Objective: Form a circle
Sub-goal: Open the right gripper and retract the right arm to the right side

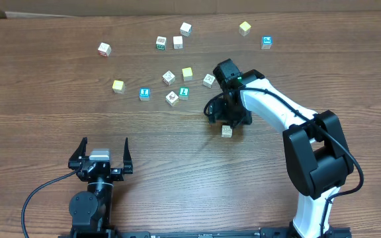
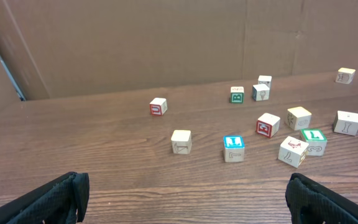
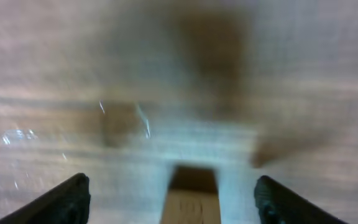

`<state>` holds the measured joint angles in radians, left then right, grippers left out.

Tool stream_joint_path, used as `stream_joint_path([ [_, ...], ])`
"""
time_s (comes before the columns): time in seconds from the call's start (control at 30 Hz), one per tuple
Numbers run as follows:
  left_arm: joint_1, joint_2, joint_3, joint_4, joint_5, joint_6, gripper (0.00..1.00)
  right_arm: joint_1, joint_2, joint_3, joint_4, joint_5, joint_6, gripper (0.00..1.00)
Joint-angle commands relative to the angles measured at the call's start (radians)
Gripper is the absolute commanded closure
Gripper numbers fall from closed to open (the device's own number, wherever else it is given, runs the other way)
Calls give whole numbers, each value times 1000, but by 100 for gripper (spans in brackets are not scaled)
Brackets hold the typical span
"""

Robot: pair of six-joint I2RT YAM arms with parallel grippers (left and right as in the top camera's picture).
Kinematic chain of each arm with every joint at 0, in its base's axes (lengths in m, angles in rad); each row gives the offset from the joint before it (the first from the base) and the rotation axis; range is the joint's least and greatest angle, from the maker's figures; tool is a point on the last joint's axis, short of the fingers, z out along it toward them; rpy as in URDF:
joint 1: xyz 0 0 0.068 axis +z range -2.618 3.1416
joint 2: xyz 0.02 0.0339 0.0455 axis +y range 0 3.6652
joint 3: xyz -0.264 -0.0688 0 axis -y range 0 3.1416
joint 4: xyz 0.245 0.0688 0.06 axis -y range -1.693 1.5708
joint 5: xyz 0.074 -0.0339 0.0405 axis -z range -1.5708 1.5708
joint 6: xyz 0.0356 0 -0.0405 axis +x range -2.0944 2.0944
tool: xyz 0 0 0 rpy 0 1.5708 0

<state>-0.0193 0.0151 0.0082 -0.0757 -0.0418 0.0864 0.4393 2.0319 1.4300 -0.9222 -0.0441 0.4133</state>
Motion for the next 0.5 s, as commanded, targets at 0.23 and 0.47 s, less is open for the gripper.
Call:
stream_joint_path([
  [0.23, 4, -10, -3, 3, -10, 26, 0, -45, -27, -5, 131, 182, 20, 0],
  [0.47, 4, -10, -3, 3, -10, 26, 0, -165, -27, -5, 69, 182, 28, 0],
])
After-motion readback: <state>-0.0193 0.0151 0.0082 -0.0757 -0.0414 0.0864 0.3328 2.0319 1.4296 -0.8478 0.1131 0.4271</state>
